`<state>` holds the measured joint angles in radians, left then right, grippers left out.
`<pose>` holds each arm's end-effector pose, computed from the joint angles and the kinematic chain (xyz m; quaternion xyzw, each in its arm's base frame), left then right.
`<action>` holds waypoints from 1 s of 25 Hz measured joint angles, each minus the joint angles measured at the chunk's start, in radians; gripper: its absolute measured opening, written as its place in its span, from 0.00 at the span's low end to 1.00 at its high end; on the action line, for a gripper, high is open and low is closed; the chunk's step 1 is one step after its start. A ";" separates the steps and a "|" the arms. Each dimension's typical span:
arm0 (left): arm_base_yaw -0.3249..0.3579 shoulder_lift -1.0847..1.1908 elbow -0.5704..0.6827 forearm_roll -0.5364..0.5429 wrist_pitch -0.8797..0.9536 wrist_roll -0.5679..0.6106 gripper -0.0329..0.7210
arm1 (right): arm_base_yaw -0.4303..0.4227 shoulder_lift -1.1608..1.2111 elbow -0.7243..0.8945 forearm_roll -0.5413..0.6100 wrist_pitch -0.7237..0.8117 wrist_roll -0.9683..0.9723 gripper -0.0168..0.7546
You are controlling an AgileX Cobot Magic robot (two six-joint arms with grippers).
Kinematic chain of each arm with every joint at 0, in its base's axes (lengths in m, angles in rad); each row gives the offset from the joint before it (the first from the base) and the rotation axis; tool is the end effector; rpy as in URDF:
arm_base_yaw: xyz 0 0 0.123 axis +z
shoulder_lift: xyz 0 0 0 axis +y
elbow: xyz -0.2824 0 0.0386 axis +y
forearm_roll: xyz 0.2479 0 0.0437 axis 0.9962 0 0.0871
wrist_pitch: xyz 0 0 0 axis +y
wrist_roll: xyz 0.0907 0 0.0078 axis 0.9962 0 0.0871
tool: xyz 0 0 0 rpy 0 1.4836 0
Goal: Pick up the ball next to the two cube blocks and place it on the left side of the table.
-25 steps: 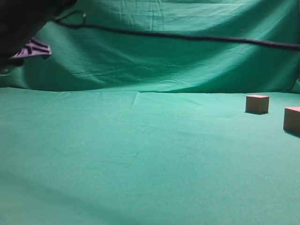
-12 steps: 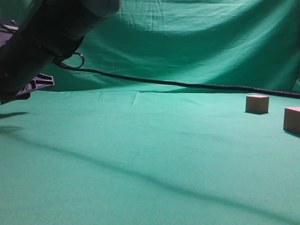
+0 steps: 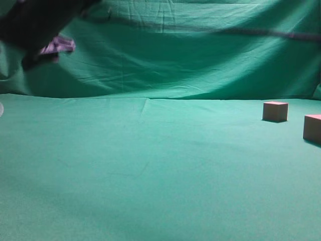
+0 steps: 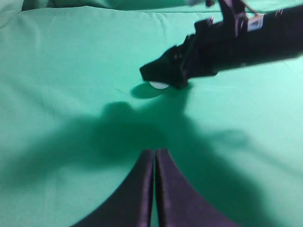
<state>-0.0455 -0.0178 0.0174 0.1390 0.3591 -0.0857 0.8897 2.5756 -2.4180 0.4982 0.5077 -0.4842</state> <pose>0.0526 0.0021 0.1761 0.0210 0.7950 0.0191 0.6060 0.3533 0.4696 0.2016 -0.4381 0.7428 0.2967 0.4102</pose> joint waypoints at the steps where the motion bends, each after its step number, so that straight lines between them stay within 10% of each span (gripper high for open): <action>1: 0.000 0.000 0.000 0.000 0.000 0.000 0.04 | -0.015 -0.030 -0.010 -0.010 0.059 -0.002 0.63; 9: 0.000 0.000 0.000 0.000 0.000 0.000 0.04 | -0.130 -0.309 -0.041 -0.090 0.638 0.153 0.02; 19: 0.000 0.000 0.000 0.000 0.000 0.000 0.04 | -0.141 -0.642 -0.017 -0.321 0.764 0.335 0.02; 25: 0.000 0.000 0.000 0.000 0.000 0.000 0.04 | -0.141 -0.963 0.259 -0.509 0.766 0.439 0.02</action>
<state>-0.0455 -0.0178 0.0174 0.1390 0.3591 -0.0857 0.7485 1.6121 -2.1587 -0.0104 1.2734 -0.0447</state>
